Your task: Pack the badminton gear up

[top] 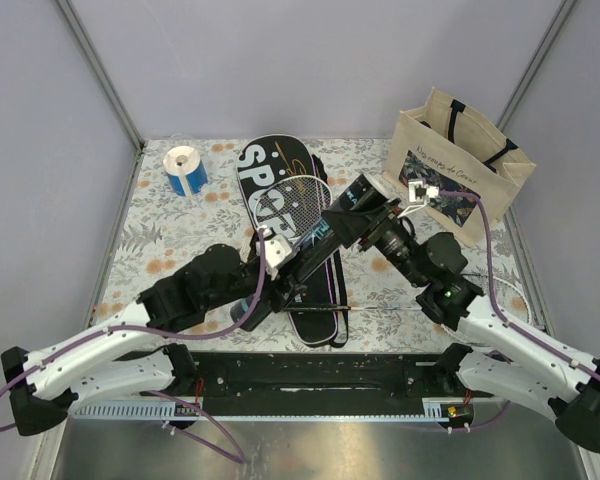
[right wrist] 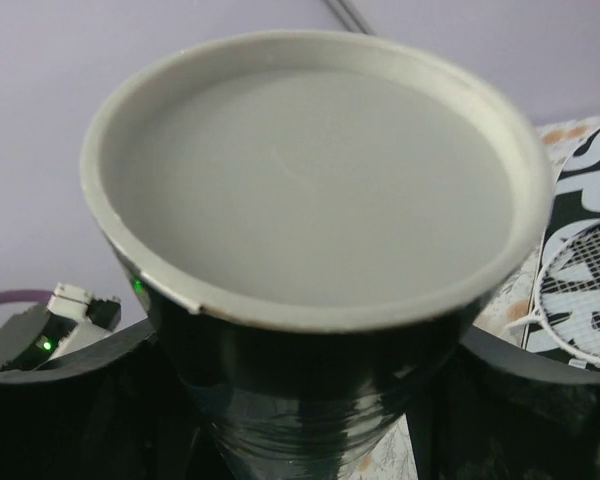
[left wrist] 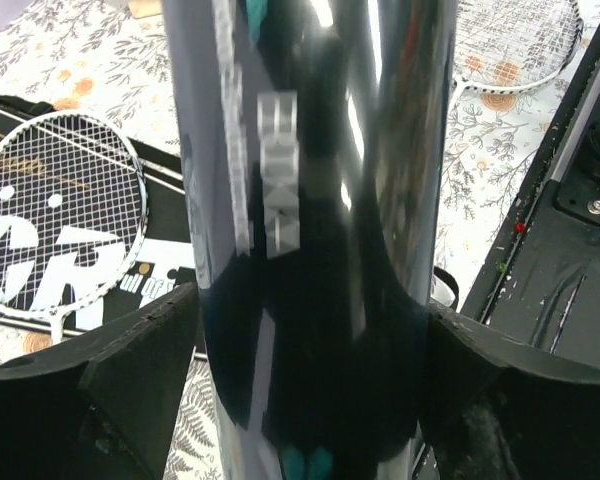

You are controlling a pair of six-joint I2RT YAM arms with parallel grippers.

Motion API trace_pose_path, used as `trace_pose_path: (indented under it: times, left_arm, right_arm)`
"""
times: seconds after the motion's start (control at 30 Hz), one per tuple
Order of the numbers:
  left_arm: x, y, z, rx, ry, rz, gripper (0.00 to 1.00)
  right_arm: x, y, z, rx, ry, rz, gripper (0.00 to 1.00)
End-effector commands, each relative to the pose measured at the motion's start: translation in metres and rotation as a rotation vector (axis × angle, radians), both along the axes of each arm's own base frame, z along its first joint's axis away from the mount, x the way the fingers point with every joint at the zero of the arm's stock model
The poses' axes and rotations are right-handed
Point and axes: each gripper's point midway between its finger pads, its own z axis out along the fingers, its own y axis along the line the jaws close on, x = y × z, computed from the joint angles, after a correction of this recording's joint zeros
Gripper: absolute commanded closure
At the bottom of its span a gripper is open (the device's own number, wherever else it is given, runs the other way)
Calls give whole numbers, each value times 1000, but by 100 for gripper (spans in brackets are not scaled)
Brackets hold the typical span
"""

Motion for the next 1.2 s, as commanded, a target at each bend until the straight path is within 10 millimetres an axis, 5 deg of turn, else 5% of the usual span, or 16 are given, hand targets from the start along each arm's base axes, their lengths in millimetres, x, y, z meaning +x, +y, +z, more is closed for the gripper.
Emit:
trace_pose_path:
  times: [0.0, 0.1, 0.23, 0.4, 0.53, 0.7, 0.83, 1.17]
  left_arm:
    - [9, -25, 32, -61, -28, -32, 16]
    - [9, -32, 26, -29, -21, -61, 21]
    - [10, -28, 18, 10, -11, -53, 74]
    - [5, -16, 15, 45, -44, -68, 93]
    - [9, 8, 14, 81, -121, -35, 94]
    - [5, 33, -19, 188, -143, -33, 98]
    - [-12, 34, -24, 155, -209, -141, 98]
    - [-36, 30, -21, 115, -214, -266, 97]
  right_arm:
    - [-24, 13, 24, 113, -64, 151, 73]
    - [-24, 12, 19, 97, -61, 145, 74]
    - [-25, 3, 14, 53, -66, 107, 72]
    - [-33, -10, 7, -69, -67, 76, 17]
    - [-52, -24, -9, -268, -89, 97, 0]
    - [-79, -52, -20, -428, -79, 114, 1]
    - [-100, -63, -7, -446, -102, 154, 7]
    - [-115, -46, -9, -510, -79, 310, 48]
